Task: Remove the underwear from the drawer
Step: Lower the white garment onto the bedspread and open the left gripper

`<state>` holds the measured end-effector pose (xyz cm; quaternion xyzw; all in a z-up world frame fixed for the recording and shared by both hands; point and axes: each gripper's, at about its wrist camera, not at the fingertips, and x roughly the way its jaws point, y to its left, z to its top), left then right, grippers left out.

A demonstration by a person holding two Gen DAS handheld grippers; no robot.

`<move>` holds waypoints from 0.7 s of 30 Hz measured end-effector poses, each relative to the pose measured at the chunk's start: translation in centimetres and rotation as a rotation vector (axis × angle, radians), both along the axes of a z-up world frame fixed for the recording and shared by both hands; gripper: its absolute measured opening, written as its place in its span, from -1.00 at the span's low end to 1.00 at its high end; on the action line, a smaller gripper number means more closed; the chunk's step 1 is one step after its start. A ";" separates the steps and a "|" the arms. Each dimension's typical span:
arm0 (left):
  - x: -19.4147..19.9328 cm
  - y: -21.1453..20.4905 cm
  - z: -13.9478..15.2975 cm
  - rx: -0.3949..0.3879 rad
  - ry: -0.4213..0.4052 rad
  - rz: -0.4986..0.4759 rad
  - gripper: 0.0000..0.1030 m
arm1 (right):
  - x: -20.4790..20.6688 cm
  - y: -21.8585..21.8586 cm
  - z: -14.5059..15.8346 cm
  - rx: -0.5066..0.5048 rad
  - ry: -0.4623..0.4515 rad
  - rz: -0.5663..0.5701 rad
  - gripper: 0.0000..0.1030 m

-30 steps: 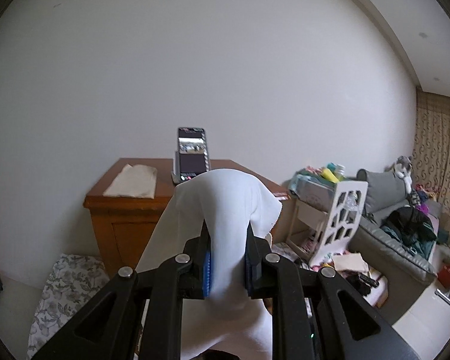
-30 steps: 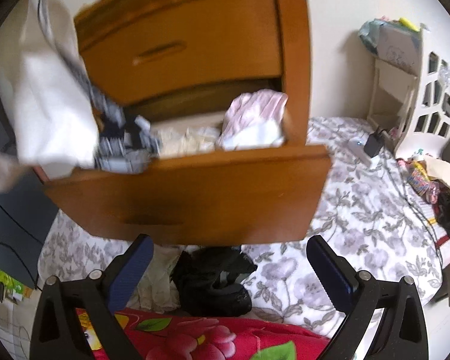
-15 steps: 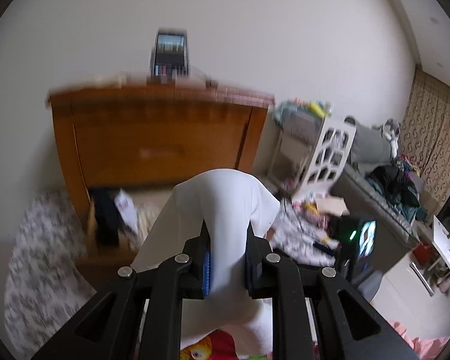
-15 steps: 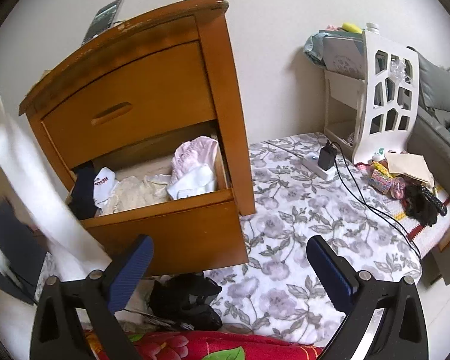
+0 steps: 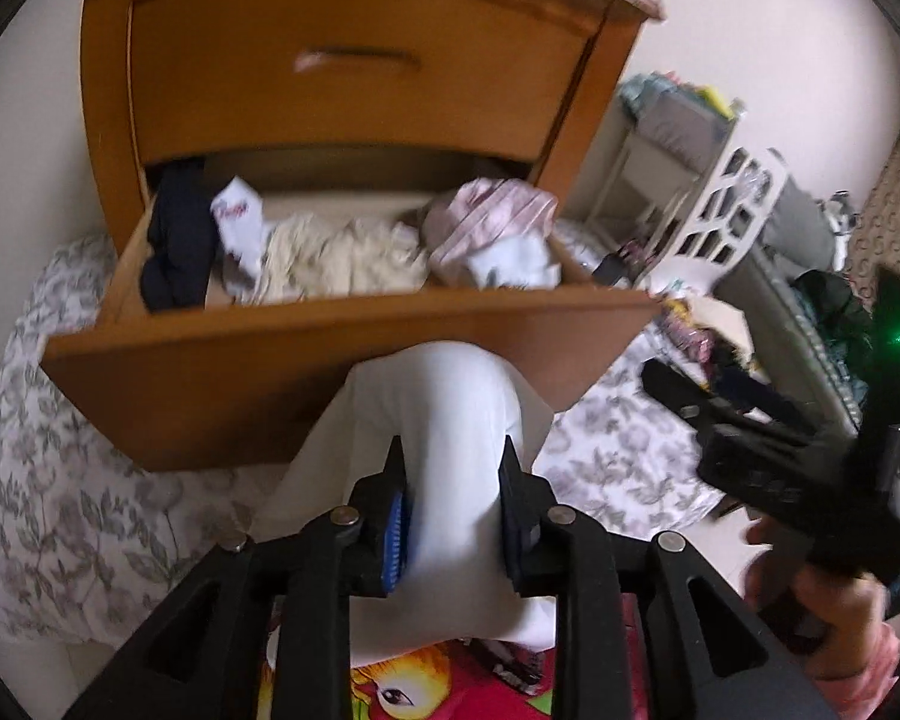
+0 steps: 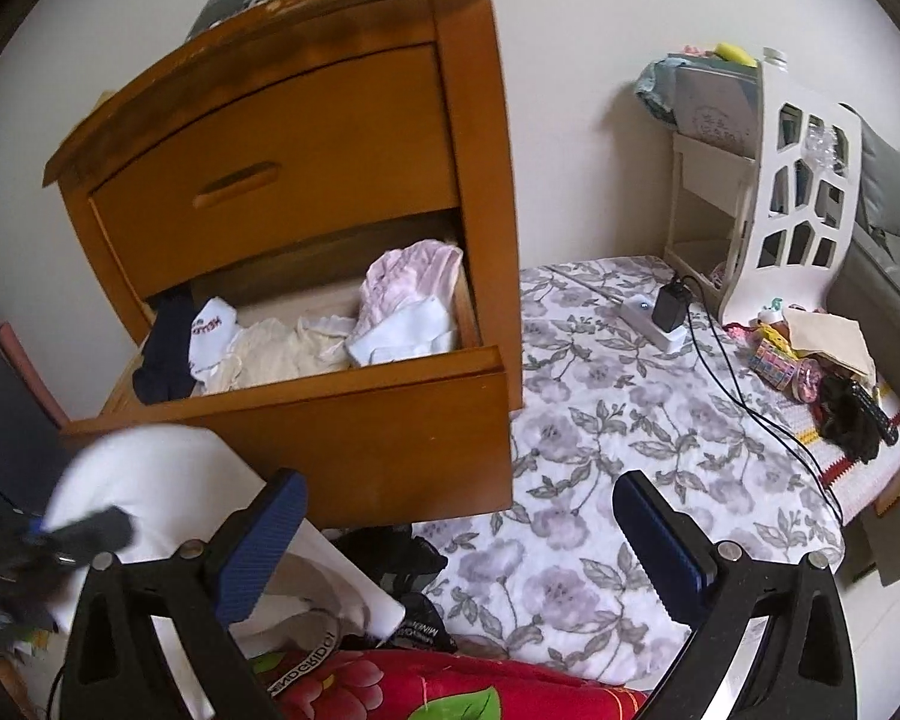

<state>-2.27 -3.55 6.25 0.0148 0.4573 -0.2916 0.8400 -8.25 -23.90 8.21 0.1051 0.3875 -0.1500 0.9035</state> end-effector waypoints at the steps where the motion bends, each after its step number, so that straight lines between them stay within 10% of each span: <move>1: 0.2 0.0 -0.8 0.009 0.015 0.009 -0.49 | 0.1 0.2 -0.1 -0.003 0.004 0.007 1.00; 21: 0.5 2.2 -0.8 0.038 -0.045 0.133 0.60 | 0.6 1.8 -0.8 -0.021 0.037 0.062 1.00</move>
